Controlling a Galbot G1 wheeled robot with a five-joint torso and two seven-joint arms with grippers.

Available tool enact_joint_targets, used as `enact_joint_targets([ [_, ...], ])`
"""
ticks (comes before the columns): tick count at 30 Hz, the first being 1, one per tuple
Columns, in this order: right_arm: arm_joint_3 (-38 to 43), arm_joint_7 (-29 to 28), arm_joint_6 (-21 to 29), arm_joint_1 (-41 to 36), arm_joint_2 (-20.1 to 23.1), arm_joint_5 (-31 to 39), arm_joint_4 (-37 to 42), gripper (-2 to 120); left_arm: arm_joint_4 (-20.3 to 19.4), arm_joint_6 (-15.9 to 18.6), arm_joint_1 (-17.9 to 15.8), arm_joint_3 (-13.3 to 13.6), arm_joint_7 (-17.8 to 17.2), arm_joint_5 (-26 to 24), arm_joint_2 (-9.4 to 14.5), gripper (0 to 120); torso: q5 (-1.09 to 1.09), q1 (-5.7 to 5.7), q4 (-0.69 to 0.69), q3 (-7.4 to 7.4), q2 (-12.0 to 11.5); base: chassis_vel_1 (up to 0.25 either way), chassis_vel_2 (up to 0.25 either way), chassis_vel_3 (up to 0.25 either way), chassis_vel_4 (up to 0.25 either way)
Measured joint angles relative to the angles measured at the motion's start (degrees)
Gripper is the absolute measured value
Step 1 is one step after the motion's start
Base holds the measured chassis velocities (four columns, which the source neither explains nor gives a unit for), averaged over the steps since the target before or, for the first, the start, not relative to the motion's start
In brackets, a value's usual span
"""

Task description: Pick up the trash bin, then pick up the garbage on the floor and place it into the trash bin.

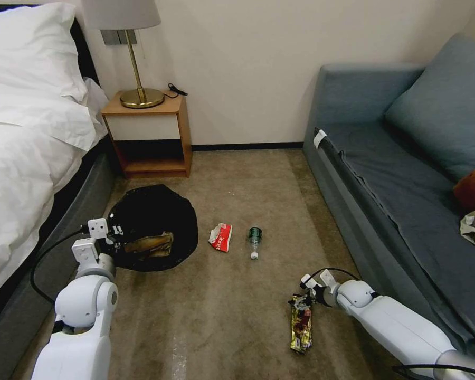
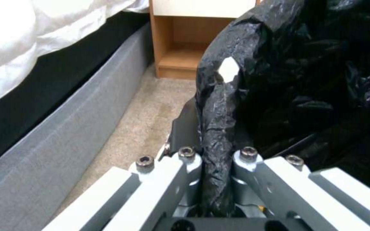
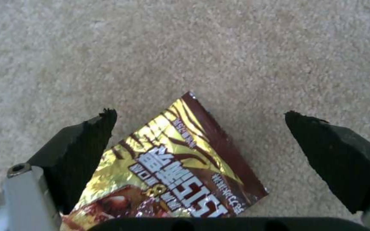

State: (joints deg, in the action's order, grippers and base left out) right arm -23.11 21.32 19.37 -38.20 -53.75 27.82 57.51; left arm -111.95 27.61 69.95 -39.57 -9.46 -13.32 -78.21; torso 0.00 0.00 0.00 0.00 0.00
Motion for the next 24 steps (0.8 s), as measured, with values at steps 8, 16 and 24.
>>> enact_joint_targets([
  [8, -1.4, 0.0, 1.2, -0.9, 1.4, 0.0, 2.2, 100, -0.4, -0.2, 0.5, 0.4, 0.0, 0.4, -0.3, 2, 0.0, 0.0, -0.01, 0.0, 0.0, 0.0, 0.0, 0.0, 0.0],
  [16, -1.2, -0.1, 1.7, -2.0, 2.2, -0.3, 3.4, 100, -0.7, -0.2, 0.8, 0.5, 0.0, 0.5, -0.5, 2, 0.01, 0.0, 0.0, 0.0, 0.0, 0.0, 0.0, 0.0, 0.0],
  [24, -0.8, -0.1, 1.8, -2.3, 2.1, -0.8, 2.9, 100, -0.9, -0.3, 0.9, 0.7, 0.0, 0.4, -0.4, 2, 0.01, 0.0, 0.0, 0.0, 0.0, 0.0, 0.0, 0.0, 0.0],
])
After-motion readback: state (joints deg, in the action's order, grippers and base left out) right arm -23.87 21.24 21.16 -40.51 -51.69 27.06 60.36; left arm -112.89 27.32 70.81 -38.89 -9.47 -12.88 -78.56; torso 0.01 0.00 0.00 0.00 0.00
